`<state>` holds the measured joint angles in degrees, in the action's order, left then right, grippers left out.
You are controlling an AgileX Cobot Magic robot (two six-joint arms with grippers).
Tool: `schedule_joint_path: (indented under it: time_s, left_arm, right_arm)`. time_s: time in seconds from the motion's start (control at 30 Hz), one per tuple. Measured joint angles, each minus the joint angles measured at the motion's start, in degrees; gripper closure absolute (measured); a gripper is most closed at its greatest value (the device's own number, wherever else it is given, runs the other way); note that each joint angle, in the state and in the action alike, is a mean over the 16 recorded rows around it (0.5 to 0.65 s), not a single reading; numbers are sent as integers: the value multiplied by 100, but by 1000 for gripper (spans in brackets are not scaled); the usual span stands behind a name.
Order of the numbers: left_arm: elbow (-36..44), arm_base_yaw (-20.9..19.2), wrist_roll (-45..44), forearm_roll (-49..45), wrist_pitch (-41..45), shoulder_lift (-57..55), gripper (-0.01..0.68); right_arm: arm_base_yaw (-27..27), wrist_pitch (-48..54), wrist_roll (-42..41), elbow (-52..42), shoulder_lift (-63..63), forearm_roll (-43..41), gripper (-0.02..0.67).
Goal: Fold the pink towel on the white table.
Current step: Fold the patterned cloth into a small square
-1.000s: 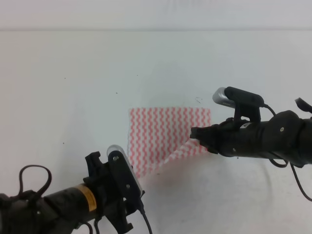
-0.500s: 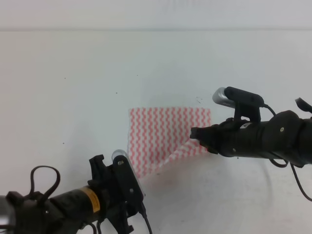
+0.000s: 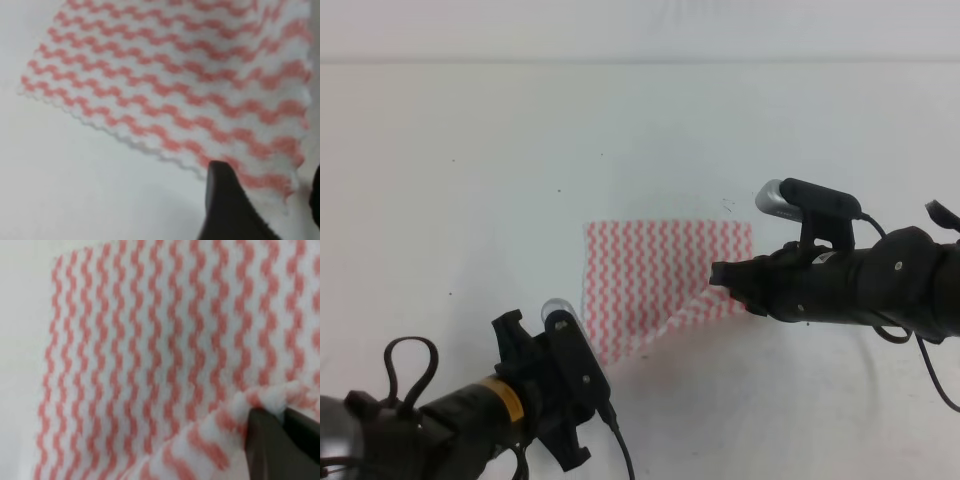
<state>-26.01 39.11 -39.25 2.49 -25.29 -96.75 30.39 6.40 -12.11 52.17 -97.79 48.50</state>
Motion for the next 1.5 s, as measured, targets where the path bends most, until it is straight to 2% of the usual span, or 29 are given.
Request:
schedule_joint_path:
  time_s: [0.23, 0.5, 0.7, 1.1, 1.5]
  left_arm:
    - [7, -4, -327, 358, 23, 4, 460]
    - [10, -6, -382, 358, -11, 5, 588]
    - [8, -4, -407, 367, -100, 17, 659]
    - [-87, -5, -414, 603, -311, 202, 677]
    - [-560, -6, -467, 1037, -257, 97, 676]
  right_arm:
    - [-2, 2, -4, 1, 12, -13, 666]
    - [2, 13, -10, -1, -12, -14, 665]
    - [4, 27, -11, -3, -25, -16, 665]
    - [2, 31, -13, -1, -9, -36, 665]
    - [1, -66, -8, 0, -2, -37, 665]
